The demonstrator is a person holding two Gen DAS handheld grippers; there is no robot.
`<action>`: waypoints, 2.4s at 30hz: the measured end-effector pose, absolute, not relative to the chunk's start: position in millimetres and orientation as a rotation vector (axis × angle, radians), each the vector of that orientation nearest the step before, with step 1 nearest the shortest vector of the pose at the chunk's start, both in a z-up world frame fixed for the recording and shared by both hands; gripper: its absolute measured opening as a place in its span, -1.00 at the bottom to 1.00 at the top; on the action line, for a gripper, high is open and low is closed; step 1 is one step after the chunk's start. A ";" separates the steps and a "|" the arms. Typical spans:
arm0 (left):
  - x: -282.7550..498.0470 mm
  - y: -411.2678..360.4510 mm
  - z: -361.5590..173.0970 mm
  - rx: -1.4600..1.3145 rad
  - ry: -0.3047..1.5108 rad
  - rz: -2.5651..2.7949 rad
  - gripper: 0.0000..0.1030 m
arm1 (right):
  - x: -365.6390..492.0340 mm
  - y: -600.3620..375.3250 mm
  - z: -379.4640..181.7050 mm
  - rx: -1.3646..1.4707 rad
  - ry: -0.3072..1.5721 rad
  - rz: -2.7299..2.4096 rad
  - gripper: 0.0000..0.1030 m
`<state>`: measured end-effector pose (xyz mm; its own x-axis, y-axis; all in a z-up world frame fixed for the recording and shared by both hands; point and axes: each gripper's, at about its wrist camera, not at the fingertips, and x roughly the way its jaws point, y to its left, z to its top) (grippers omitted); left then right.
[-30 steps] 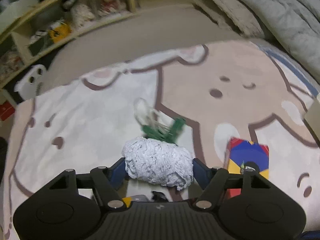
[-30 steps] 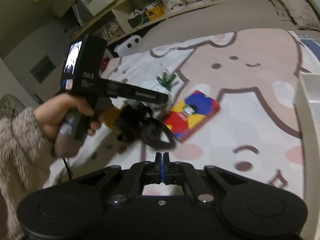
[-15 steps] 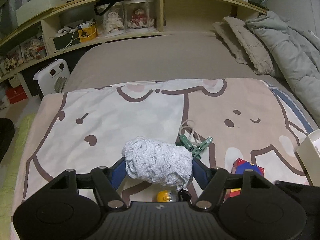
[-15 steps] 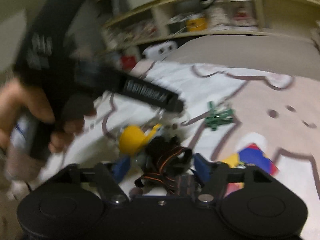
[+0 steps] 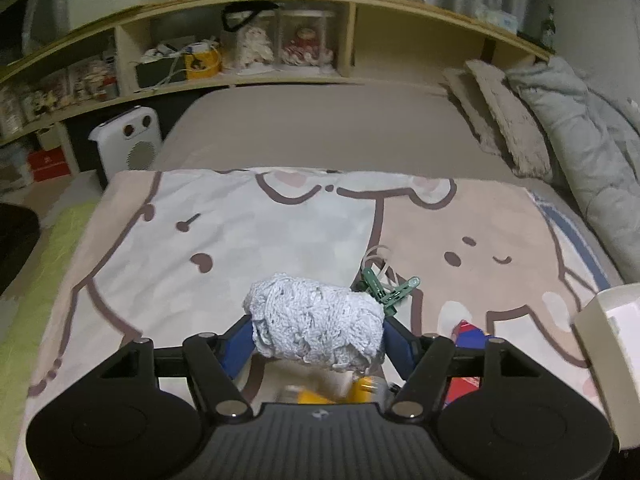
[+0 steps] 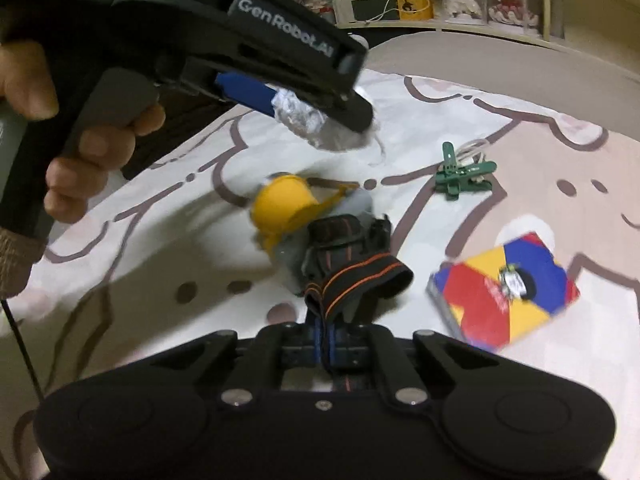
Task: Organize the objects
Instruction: 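Lift the white ball with the left tool while the right tool holds the headlamp, then carry the ball with the left tool while the right tool carries the headlamp to the tray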
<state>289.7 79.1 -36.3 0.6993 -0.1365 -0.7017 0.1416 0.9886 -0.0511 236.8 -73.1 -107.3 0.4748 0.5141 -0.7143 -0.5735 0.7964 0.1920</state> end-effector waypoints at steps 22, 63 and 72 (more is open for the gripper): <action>132.4 49.8 13.5 -0.111 0.764 -0.189 0.32 | 97.5 -202.1 -69.5 0.080 1.023 0.477 -0.50; 129.5 53.4 -7.8 -0.110 0.810 -0.217 0.32 | 117.4 -163.2 -73.7 0.091 0.957 0.261 0.11; 128.2 49.3 -4.6 -0.089 0.794 -0.204 0.32 | 118.6 -177.3 -30.5 0.115 0.841 0.280 0.11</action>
<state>128.2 49.3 -4.6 0.6826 -0.2151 -0.6984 0.1483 0.9766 -0.1558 118.6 -177.3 -30.5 0.6329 0.2896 -0.7180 -0.1991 0.9571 0.2106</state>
